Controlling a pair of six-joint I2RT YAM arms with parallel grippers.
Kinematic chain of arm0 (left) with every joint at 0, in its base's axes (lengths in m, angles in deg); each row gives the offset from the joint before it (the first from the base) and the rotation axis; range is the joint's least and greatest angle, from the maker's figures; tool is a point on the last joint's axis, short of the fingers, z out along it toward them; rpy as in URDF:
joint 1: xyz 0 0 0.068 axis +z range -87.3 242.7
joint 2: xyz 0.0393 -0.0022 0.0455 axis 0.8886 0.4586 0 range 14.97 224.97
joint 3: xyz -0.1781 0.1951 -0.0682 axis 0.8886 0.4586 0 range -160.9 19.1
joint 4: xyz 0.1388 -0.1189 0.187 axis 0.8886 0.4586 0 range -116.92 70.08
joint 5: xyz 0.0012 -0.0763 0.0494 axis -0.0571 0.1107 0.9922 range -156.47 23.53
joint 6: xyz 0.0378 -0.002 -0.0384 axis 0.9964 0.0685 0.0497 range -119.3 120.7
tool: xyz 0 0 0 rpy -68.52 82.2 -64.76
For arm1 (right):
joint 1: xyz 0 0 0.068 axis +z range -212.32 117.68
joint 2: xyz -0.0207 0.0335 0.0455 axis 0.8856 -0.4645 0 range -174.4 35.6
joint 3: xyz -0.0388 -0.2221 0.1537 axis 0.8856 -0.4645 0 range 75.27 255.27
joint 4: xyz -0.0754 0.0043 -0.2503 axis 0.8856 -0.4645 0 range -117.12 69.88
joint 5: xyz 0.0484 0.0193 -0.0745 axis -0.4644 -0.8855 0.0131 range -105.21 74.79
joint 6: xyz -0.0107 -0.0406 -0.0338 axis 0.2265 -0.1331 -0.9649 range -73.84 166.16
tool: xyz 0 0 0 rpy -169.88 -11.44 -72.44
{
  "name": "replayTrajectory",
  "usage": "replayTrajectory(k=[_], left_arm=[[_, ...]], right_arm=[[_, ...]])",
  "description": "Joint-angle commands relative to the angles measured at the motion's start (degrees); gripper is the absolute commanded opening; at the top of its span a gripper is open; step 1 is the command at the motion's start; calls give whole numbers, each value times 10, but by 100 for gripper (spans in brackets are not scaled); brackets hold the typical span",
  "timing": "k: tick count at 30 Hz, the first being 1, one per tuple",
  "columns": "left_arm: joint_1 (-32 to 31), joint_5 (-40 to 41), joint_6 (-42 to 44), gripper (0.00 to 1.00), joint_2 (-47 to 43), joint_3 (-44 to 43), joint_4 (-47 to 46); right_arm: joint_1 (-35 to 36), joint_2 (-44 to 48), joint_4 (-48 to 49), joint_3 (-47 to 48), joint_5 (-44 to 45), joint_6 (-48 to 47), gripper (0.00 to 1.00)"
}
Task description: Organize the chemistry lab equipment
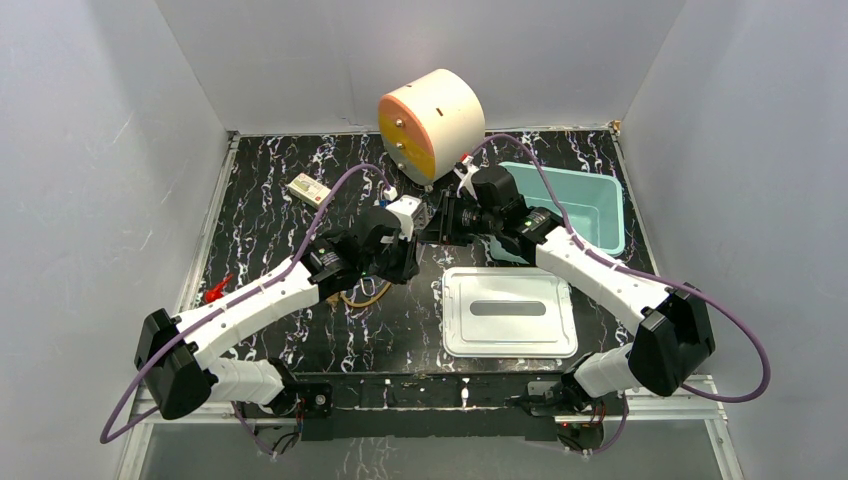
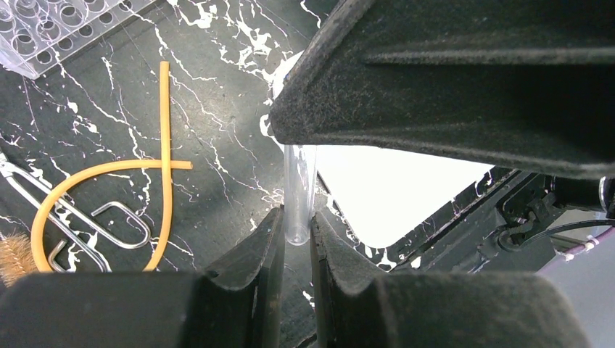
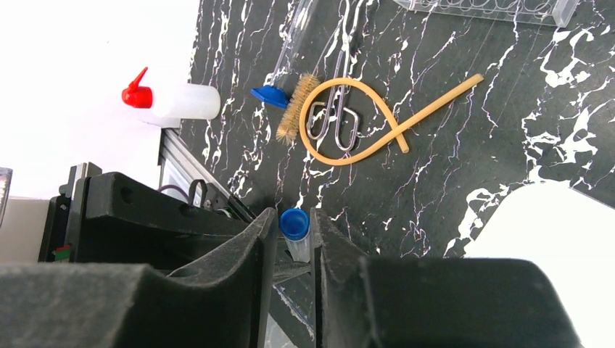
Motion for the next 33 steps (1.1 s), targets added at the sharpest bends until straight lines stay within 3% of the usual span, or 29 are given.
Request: replayTrajectory(k=[1, 9, 19, 20, 21, 22, 24, 27, 33], left_arm=[[0, 4, 8, 9, -6, -10, 12], [-1, 3, 8, 10, -11, -11, 8], [0, 21, 9, 13, -8, -14, 11], [0, 24, 9, 18, -8, -15, 13], [0, 32, 6, 30, -9, -15, 14], [0, 44, 0, 48, -11, -15, 17], [1, 75, -12, 65, -18, -14, 21], [15, 98, -25, 75, -33, -11, 26], [99, 63, -73, 81, -75, -3, 39]], right_arm=[[-5, 15, 3, 26, -11, -9, 29], [-5, 0, -3, 29, -12, -16, 35], [-6, -5, -7, 35, -26, -23, 21], [-6, -5, -7, 36, -25, -27, 20], [-6, -4, -6, 36, -24, -31, 20], [-5, 0, -3, 37, -22, -38, 20], [-7, 8, 4, 38, -10, -58, 20], [-12, 16, -1, 50, 22, -96, 20], [-20, 2, -1, 90, 85, -193, 21]])
